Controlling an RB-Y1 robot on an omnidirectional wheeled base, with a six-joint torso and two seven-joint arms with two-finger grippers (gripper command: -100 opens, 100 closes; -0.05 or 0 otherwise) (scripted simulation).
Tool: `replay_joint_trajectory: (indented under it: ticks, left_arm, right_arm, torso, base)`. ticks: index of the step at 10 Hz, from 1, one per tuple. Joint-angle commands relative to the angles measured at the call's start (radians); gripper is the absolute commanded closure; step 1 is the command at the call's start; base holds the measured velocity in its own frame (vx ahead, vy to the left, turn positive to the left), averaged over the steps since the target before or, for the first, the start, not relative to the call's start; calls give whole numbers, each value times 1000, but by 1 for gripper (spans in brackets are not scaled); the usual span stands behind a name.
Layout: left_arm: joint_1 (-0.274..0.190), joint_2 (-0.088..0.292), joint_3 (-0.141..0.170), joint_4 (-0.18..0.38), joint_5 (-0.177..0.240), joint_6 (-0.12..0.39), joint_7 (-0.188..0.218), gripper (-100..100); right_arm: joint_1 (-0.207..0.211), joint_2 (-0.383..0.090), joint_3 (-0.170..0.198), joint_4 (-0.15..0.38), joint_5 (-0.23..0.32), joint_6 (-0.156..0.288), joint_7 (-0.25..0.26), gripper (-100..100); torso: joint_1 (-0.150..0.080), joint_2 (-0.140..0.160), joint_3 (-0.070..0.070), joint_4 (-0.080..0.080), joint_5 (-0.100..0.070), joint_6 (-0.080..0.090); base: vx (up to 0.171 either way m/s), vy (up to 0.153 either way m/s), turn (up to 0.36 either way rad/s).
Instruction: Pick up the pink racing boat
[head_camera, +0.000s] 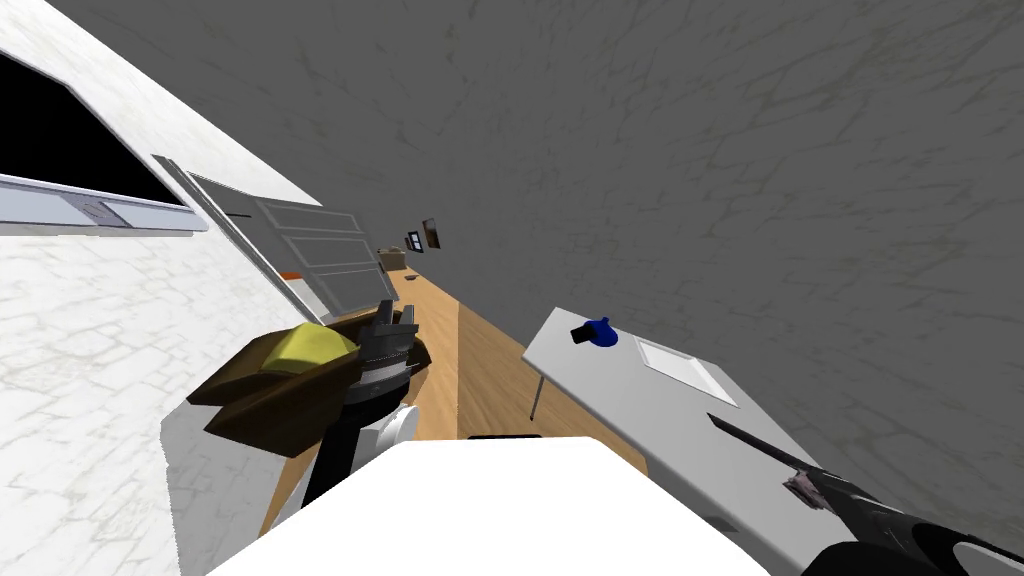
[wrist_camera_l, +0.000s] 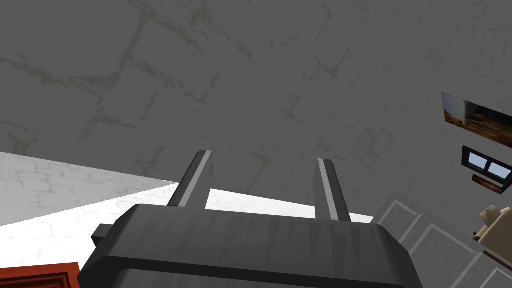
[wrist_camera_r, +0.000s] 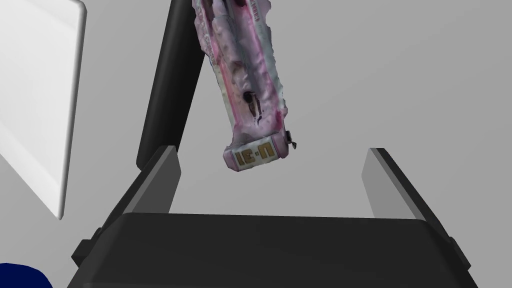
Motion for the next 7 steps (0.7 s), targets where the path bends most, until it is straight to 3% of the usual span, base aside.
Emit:
replay_joint_trajectory:
  ticks: [1,3,7]
  left_arm:
    - [0,0,0,0,0,0,0,0]
    - [0,0,0,0,0,0,0,0]
    - [0,0,0,0,0,0,0,0]
  right_arm:
    - [-49,-4,16,0,15,-16,23,-100]
    - [-49,-4,16,0,15,-16,23,-100]
    - [-178,-3,60,6,53,-53,90,-100]
  torso:
    - [0,0,0,0,0,0]
    - [0,1,0,0,0,-1]
    - [0,0,0,0,0,0]
  base:
    - [89,-11,-290]
    - [36,-3,-40]
    - [79,-9,-251]
